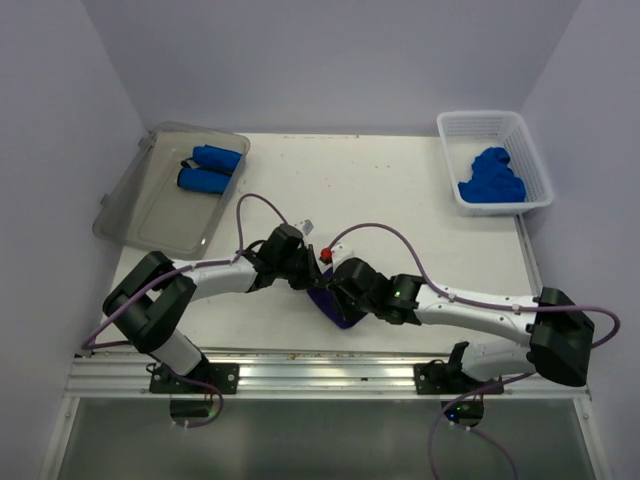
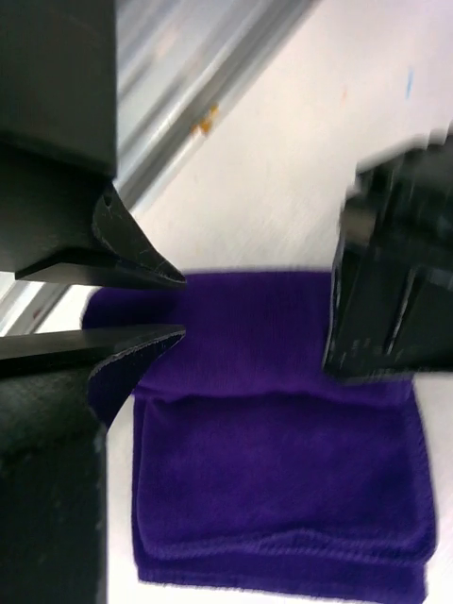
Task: Roll the towels
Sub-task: Roll the towel
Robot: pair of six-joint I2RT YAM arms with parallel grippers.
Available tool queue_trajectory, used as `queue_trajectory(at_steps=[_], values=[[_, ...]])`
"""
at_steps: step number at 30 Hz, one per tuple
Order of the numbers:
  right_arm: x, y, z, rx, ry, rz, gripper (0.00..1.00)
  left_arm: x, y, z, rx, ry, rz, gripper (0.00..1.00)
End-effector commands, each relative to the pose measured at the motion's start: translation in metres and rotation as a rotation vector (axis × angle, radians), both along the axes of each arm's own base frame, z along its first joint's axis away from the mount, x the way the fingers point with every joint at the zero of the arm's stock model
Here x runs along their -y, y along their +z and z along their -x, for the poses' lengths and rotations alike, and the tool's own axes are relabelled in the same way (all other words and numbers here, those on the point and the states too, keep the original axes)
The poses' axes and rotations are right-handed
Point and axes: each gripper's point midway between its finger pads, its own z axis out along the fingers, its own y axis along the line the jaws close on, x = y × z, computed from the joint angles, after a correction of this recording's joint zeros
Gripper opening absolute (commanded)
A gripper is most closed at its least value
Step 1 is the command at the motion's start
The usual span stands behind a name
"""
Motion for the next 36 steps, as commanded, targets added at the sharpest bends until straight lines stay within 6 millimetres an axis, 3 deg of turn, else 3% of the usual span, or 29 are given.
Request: queue_trajectory(at_steps=[1, 5, 7, 11, 14, 16, 18, 22, 24, 27, 32, 34, 36], values=[[0.022, -0.023, -0.016, 0.061, -0.075, 0.132, 0.25, -0.007, -0.013, 0.003, -0.01, -0.017, -0.06, 0.0], [0.039, -0.058, -0.011, 0.034, -0.111, 0.19, 0.24, -0.007, -0.014, 0.004, -0.012, -0.022, -0.06, 0.0], [0.037, -0.063, -0.01, 0.022, -0.107, 0.191, 0.23, -0.007, -0.014, 0.004, -0.014, -0.022, -0.061, 0.0], [0.028, -0.045, -0.01, 0.033, -0.093, 0.132, 0.22, -0.007, -0.013, 0.004, -0.013, -0.024, -0.057, 0.0], [0.034, -0.023, -0.012, 0.068, -0.109, 0.111, 0.23, -0.007, -0.013, 0.005, -0.012, -0.026, -0.057, 0.0], [0.041, -0.022, -0.013, 0.082, -0.13, 0.114, 0.24, -0.006, -0.012, 0.004, -0.008, -0.027, -0.054, 0.0], [0.046, -0.031, -0.011, 0.072, -0.14, 0.132, 0.24, -0.007, -0.013, 0.005, -0.011, -0.027, -0.057, 0.0], [0.053, -0.068, 0.0, 0.0, -0.141, 0.184, 0.22, -0.006, -0.014, 0.005, -0.014, -0.029, -0.057, 0.0], [0.05, -0.074, 0.001, -0.015, -0.135, 0.189, 0.21, -0.006, -0.014, 0.005, -0.014, -0.031, -0.056, 0.0], [0.052, -0.064, -0.004, 0.01, -0.154, 0.195, 0.19, -0.006, -0.012, 0.005, -0.012, -0.032, -0.053, 0.0], [0.048, 0.0, -0.015, 0.139, -0.165, 0.128, 0.22, -0.005, -0.007, 0.004, 0.0, -0.033, -0.044, 0.0], [0.041, 0.019, -0.015, 0.183, -0.143, 0.107, 0.29, -0.004, -0.004, 0.003, 0.005, -0.032, -0.038, 0.0], [0.035, 0.023, -0.013, 0.205, -0.117, 0.12, 0.38, -0.008, -0.007, 0.007, -0.016, -0.03, -0.058, 0.0]])
